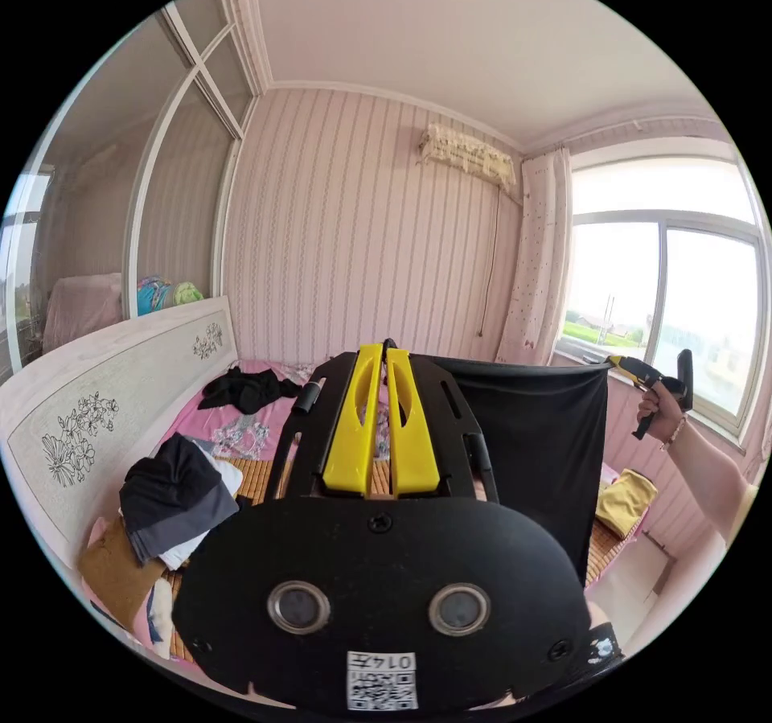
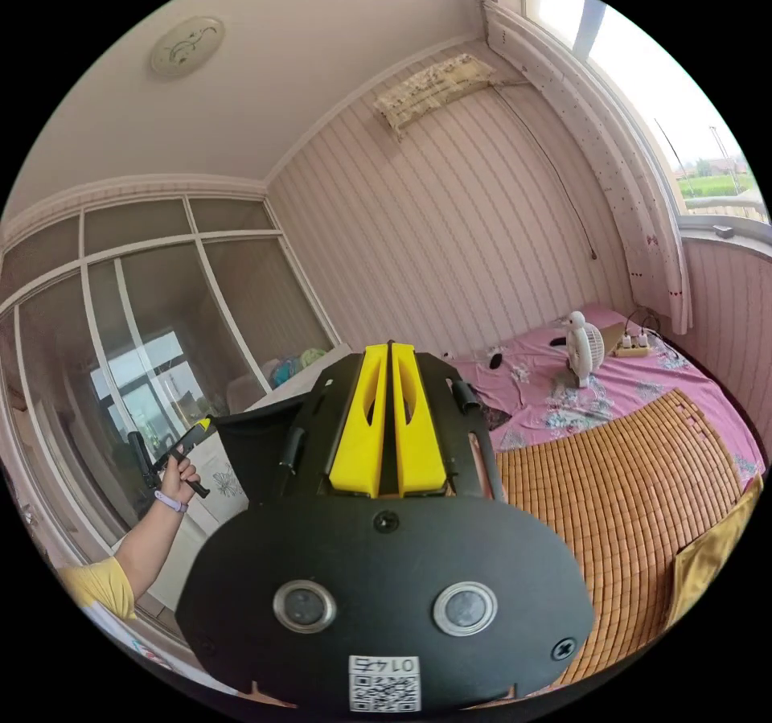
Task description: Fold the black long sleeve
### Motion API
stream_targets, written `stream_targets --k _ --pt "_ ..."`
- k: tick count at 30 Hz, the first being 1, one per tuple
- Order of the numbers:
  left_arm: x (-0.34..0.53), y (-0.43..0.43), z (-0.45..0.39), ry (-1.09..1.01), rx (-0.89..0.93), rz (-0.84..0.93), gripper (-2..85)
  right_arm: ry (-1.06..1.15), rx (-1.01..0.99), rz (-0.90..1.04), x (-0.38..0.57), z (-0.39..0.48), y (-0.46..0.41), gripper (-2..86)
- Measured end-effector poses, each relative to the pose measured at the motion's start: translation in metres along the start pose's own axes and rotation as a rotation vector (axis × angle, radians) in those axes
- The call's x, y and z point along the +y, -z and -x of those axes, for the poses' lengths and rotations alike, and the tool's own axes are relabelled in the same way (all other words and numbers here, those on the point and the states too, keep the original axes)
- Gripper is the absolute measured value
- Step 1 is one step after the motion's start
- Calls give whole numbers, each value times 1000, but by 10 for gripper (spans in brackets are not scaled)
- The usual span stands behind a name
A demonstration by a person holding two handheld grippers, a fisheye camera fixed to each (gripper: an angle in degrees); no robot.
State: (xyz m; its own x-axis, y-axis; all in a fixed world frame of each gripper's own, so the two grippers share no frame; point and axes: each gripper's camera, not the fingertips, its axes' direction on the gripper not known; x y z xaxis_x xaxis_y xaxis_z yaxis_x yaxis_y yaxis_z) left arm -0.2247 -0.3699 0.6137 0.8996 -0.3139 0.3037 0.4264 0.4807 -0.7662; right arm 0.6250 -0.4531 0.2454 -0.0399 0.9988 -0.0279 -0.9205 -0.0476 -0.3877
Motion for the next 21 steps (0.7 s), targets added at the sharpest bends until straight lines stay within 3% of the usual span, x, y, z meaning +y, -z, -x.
stream_targets --k 3,7,11,16,21 --pt "-33 11 1 -13 46 -173 -7 118 -80 -190 -45 6 3 5" --pt "-20 3 5 -54 68 -186 -7 209 -129 -140 -20 -28 -20 6" --pt "63 -40 34 3 149 -7 -7 205 -84 21 67 -94 -47 6" --pt "200 -107 79 99 113 314 -7 131 125 413 222 -207 -99 6" --pt "350 -152 123 266 124 631 -7 32 207 651 326 -281 -131 6"
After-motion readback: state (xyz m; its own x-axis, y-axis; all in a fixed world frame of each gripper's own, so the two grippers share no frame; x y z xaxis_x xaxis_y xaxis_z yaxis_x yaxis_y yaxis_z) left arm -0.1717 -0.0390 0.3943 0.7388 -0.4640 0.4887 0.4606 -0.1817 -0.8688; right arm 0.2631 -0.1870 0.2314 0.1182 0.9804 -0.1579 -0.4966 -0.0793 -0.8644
